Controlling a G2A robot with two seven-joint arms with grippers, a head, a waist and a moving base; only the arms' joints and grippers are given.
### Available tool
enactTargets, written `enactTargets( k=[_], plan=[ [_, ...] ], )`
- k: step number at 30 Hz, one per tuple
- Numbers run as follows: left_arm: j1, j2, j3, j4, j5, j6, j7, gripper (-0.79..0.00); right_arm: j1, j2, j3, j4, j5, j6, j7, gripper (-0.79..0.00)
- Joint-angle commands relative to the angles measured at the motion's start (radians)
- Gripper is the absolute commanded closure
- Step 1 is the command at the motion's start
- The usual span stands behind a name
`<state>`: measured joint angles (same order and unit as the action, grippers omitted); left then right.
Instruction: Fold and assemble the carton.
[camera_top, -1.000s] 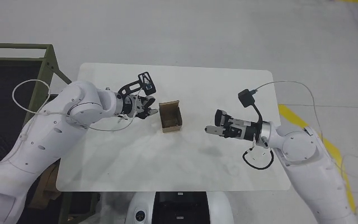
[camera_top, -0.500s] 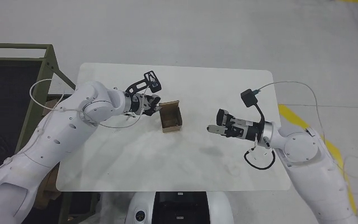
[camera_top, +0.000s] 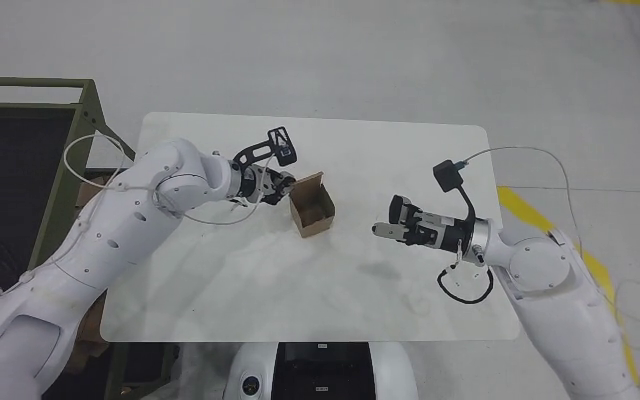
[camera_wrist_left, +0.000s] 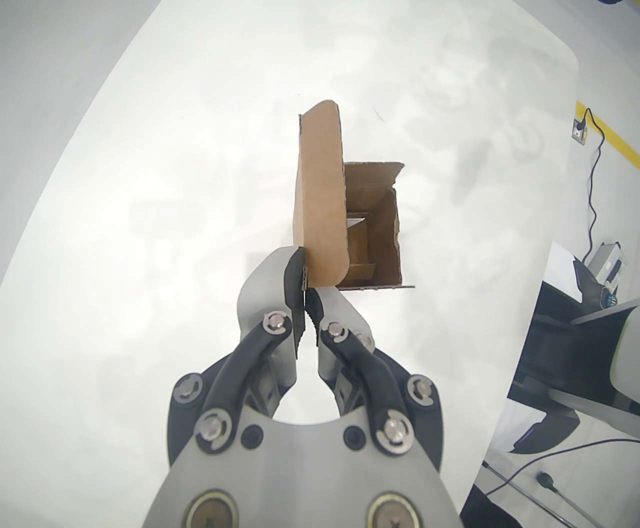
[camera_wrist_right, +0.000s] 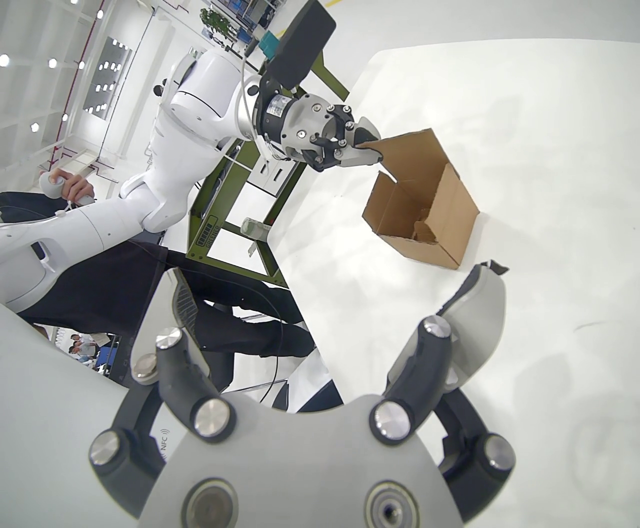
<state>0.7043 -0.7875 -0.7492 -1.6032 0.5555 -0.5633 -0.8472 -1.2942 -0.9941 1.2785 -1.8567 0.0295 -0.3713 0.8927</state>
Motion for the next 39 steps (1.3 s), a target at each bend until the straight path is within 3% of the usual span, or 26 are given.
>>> enactTargets(
  k=[1, 14, 22, 32, 33, 34, 38, 39],
  plan=[
    [-0.006, -0.005, 0.006, 0.008, 0.005, -0.019, 0.002, 0.000, -0.003, 0.001, 0.002, -0.001, -0.001, -0.002, -0.001, -0.785],
    [-0.046, -0.038, 0.047, 0.031, 0.091, -0.181, 0.057, 0.000, -0.015, 0.004, 0.009, -0.008, -0.001, 0.000, -0.008, -0.785],
    [-0.084, -0.054, 0.075, 0.041, 0.096, -0.286, 0.018, 0.000, -0.019, 0.006, 0.009, -0.010, 0.000, -0.006, -0.014, -0.785],
    [-0.133, -0.083, 0.119, 0.074, 0.080, -0.318, -0.012, 0.000, -0.037, 0.008, 0.015, -0.014, -0.001, -0.012, -0.022, -0.785],
    [-0.136, -0.086, 0.122, 0.078, 0.079, -0.319, -0.012, -0.058, -0.038, 0.009, 0.016, -0.014, 0.001, -0.012, -0.021, -0.785],
    [-0.139, -0.088, 0.124, 0.081, 0.078, -0.319, -0.013, -0.222, -0.038, 0.009, 0.016, -0.014, 0.002, -0.012, -0.020, -0.785],
    [-0.147, -0.094, 0.132, 0.091, 0.075, -0.320, -0.017, -0.613, -0.038, 0.010, 0.017, -0.014, 0.005, -0.012, -0.016, -0.785],
    [-0.148, -0.095, 0.133, 0.093, 0.073, -0.319, -0.018, -0.677, -0.037, 0.010, 0.016, -0.014, 0.006, -0.011, -0.014, -0.785]
  ],
)
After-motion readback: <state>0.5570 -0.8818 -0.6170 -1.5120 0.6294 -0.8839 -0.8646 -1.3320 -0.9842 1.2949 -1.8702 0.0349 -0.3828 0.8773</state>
